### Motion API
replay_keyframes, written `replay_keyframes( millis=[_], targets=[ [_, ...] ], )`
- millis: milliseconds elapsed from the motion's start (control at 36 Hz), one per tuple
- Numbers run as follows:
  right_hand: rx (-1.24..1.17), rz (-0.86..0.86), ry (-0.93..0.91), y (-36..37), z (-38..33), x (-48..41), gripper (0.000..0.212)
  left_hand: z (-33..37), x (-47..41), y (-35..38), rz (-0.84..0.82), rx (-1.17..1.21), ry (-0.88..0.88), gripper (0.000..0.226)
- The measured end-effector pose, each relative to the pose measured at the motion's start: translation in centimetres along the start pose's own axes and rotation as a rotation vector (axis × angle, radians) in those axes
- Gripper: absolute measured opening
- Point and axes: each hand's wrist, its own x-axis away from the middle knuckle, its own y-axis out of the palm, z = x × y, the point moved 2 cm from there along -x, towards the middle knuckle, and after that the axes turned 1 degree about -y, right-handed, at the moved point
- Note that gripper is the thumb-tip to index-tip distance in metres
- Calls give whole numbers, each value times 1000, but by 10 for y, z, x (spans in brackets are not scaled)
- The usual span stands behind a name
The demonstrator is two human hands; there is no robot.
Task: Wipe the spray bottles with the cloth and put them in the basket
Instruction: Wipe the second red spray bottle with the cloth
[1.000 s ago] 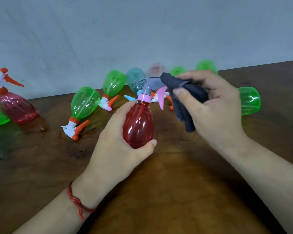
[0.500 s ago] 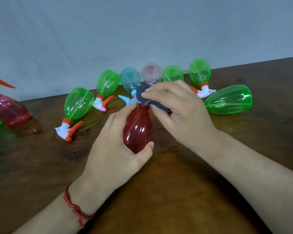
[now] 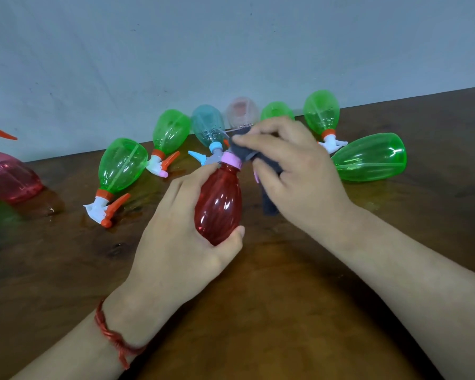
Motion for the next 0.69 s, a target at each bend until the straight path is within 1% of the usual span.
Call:
replay_keyframes(
  millis=[83,139,222,306,361,417,500,556,611,694],
  targets=[
    [0,49,105,-7,9,-1,35,-1,0,-1,-4,11,3,95],
    [-10,31,119,-5,9,1,35,-3,0,0,-11,9,-1,95],
    [-33,-33,70,4,1,6,38,-5,-1,2,-16,-2,-14,94],
    [-107,-102,18,11,-9,9,36,-5,-1,2,-25,-21,-5,94],
    [-108,-114,-11,9,-9,8,36,-5,-1,2,-27,-32,4,95],
    [-69,-77,-7,5,-3,7,38,-5,-1,2,-22,-35,14,94],
    [-70,6,124,-3,10,4,37,-6,-1,0,-12,-23,12,94],
    [-78,28,164,-7,15,4,37,-6,-1,-1,-7,12,-4,94],
    [-95,2,148,-6,15,6,36,-8,-1,-1,6,69,-26,93],
    [-112,-116,59,2,8,11,35,-12,-1,-2,41,138,-67,92]
  ],
)
